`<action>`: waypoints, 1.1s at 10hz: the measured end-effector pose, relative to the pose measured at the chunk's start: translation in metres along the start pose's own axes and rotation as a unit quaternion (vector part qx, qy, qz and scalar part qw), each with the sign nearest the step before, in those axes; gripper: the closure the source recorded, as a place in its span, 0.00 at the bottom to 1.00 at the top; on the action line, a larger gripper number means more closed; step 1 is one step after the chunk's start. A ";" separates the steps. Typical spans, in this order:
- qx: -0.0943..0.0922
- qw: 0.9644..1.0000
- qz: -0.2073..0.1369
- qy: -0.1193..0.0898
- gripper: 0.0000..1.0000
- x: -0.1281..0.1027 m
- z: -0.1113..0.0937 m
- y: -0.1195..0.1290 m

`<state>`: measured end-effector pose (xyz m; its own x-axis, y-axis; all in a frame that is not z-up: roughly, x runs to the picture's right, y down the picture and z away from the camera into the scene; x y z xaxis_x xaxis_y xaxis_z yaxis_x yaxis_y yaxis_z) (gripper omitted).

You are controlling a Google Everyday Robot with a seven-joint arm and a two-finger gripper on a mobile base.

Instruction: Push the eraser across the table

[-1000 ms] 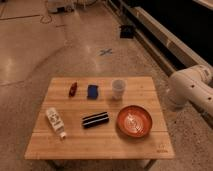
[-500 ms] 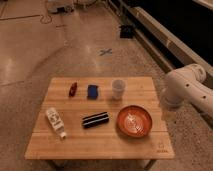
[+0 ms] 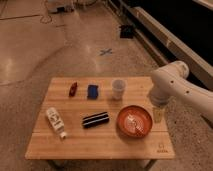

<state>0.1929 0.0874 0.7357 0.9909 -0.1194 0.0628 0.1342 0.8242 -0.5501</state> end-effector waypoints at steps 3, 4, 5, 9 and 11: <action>-0.006 0.999 -0.034 -0.013 0.20 -0.049 0.020 -0.024; -0.010 0.999 -0.044 -0.020 0.20 -0.064 0.030 -0.032; -0.012 0.998 -0.054 -0.028 0.20 -0.076 0.041 -0.040; -0.027 0.994 -0.092 -0.058 0.20 -0.114 0.069 -0.062; -0.030 0.993 -0.093 -0.059 0.20 -0.113 0.069 -0.061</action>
<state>0.0735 0.0886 0.8202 0.9440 -0.1985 0.2635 0.3181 0.7595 -0.5675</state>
